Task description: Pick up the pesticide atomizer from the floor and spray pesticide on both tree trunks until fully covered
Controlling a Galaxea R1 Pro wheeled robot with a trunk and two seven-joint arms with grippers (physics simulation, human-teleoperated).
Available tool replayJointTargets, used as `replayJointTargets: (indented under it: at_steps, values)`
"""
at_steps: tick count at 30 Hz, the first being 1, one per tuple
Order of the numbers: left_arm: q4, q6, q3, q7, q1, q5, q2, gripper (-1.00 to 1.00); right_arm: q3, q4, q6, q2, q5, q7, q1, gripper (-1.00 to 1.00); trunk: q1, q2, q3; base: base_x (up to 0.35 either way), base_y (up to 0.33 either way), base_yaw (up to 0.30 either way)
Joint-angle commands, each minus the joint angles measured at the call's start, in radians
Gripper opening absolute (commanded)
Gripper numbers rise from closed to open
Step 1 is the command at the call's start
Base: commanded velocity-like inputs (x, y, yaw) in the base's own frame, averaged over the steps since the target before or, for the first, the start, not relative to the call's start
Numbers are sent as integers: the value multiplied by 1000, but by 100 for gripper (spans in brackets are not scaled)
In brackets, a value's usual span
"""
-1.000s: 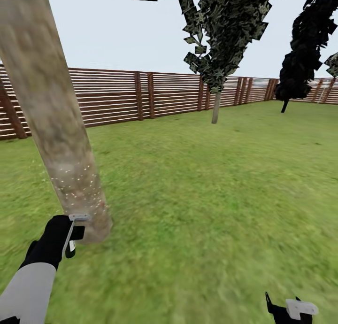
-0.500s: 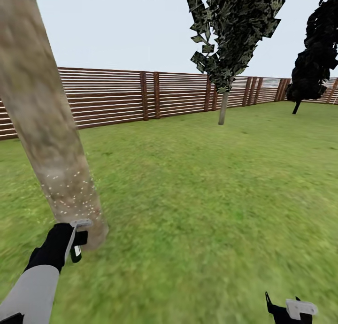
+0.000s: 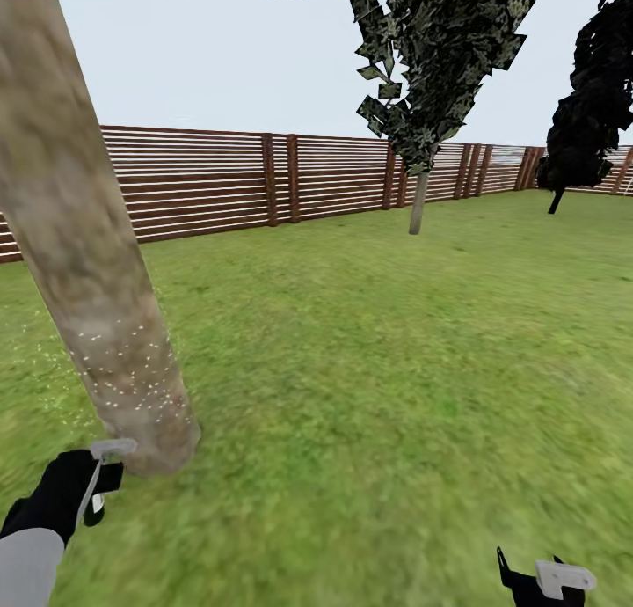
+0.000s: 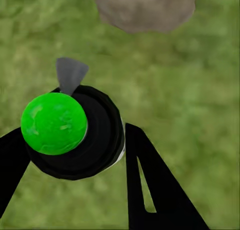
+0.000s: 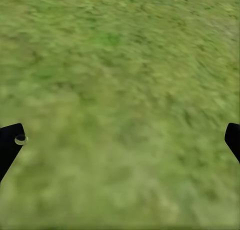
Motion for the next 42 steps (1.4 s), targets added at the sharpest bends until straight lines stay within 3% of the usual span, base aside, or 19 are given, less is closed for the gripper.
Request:
replayJointTargets:
  at_steps: [1,3,4,12,15,18,19,20,21,23,26,29,30,31,32,34,36,39,42]
  values:
    - [1,0,3,-1,1,7,19,-100,0,0,0,0,0,0,0,100,0,0,0,0,0,0]
    - [2,-5,62,-8,2,10,28,-100,0,0,0,0,0,0,0,100,0,0,0,0,0,0]
    - [10,-44,75,-12,2,10,25,-100,0,0,0,0,0,0,0,100,0,0,0,0,0,0]
    - [154,-170,64,-45,2,6,17,-100,0,0,0,0,0,1,0,100,0,0,0,0,0,0]
    - [157,-301,22,-242,14,-14,26,-100,0,0,0,0,0,3,0,100,0,0,0,0,0,0]
    - [168,-424,-3,-341,34,-105,24,-100,2,46,-1,-1,2,3,0,100,0,0,0,0,0,0]
    - [195,-490,-47,-412,35,-145,23,-100,5,69,-1,-1,5,4,0,100,0,0,0,0,0,0]
    - [205,-518,-65,-445,35,-157,23,-100,7,75,-1,-1,8,5,0,100,0,0,0,0,0,0]
    - [214,-559,-87,-491,36,-168,23,-100,18,81,-1,-1,29,6,0,100,0,0,0,0,0,0]
    - [221,-607,-123,-571,36,-182,23,-100,64,91,0,0,125,6,0,100,0,0,0,0,0,0]
    - [219,-642,-199,-698,36,-199,29,-100,97,96,0,10,301,7,0,100,0,0,0,0,0,0]
    - [212,-649,-278,-781,36,-203,30,-100,100,83,0,75,461,8,0,100,0,0,0,-82,0,0]
    - [211,-649,-320,-806,36,-202,29,-100,100,78,0,94,545,26,0,100,0,0,0,-262,0,0]
    - [212,-648,-372,-822,35,-202,27,-100,99,75,0,113,644,91,-6,100,0,0,0,-307,0,0]
    - [219,-646,-431,-831,34,-202,26,-100,98,72,1,123,705,247,-35,100,0,0,0,-330,0,0]
    - [220,-642,-455,-855,33,-202,25,-100,98,71,2,127,722,417,-90,100,0,0,0,-335,0,0]
    - [213,-640,-475,-919,30,-221,27,-100,98,71,2,128,726,504,-133,100,0,0,0,-338,0,0]
    - [210,-634,-489,-973,30,-337,25,-100,98,71,3,179,731,540,-165,100,0,0,0,-338,0,0]
    - [208,-634,-493,-978,28,-355,19,-100,98,71,3,189,732,543,-186,100,0,0,0,-339,0,0]
